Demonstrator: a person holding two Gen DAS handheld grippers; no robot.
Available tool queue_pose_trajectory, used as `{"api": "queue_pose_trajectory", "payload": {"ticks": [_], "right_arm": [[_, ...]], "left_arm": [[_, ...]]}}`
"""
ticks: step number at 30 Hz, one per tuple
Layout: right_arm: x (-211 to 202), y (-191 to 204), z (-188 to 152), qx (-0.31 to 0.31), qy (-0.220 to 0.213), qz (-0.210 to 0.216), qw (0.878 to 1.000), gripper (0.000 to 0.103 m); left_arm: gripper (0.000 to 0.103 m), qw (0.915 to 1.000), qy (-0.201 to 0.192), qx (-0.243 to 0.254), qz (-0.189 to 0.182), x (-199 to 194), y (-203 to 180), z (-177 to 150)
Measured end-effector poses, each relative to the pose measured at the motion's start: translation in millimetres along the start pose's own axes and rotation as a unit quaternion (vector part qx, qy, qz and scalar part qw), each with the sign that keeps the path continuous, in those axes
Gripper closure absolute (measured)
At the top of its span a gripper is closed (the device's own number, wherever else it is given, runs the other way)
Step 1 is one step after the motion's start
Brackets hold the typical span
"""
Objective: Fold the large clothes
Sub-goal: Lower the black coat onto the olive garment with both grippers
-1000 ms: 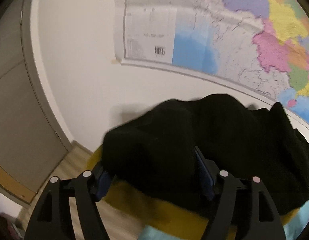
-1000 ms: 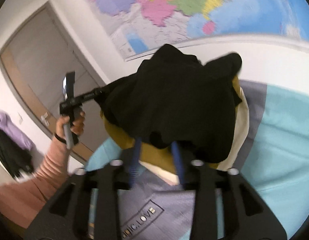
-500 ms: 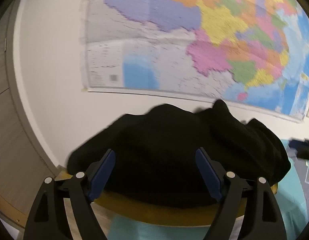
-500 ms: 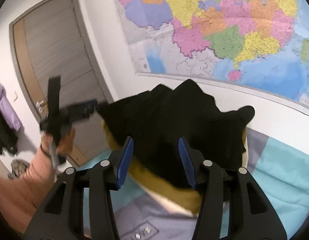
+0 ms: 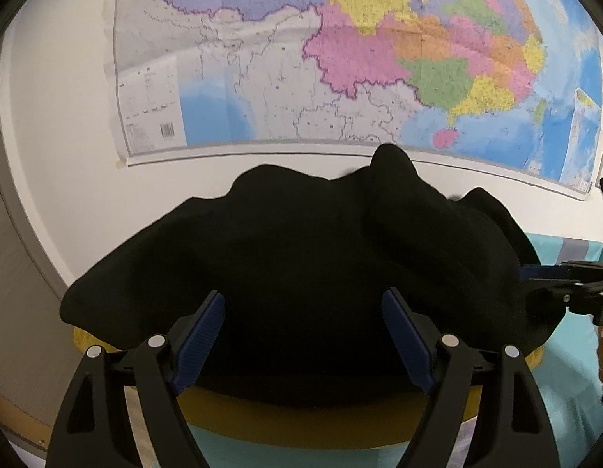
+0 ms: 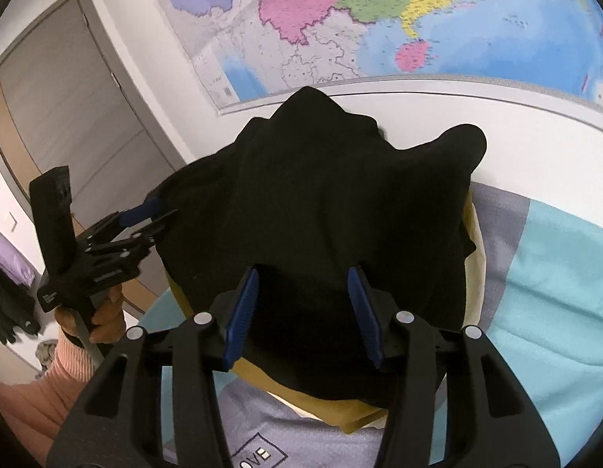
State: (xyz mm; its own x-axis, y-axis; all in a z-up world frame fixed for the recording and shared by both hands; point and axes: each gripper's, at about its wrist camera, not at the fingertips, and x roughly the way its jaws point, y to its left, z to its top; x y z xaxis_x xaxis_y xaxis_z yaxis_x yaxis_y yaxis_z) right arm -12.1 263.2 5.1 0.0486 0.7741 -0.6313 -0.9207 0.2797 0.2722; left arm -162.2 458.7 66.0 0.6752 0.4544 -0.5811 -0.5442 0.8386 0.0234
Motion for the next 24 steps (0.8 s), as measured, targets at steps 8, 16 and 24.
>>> {"api": "queue_pose_trajectory", "payload": {"ticks": [8, 16, 24], "right_arm": [[-20.7, 30.4, 28.8, -0.057, -0.049, 0.0, 0.997, 0.05], [34.7, 6.7, 27.3, -0.028, -0.007, -0.029, 0.999, 0.051], [2.0, 14.6, 14.6, -0.034, -0.022, -0.022, 0.999, 0.045]], "left_arm": [[0.022, 0.9999, 0.004, 0.0, 0.011, 2.2, -3.4, 3.1], [0.009, 0.9991, 0.032, -0.027, 0.01, 22.7, -3.9, 8.7], [0.006, 0.9988, 0.019, -0.036, 0.026, 12.1, -4.5, 4.9]]}}
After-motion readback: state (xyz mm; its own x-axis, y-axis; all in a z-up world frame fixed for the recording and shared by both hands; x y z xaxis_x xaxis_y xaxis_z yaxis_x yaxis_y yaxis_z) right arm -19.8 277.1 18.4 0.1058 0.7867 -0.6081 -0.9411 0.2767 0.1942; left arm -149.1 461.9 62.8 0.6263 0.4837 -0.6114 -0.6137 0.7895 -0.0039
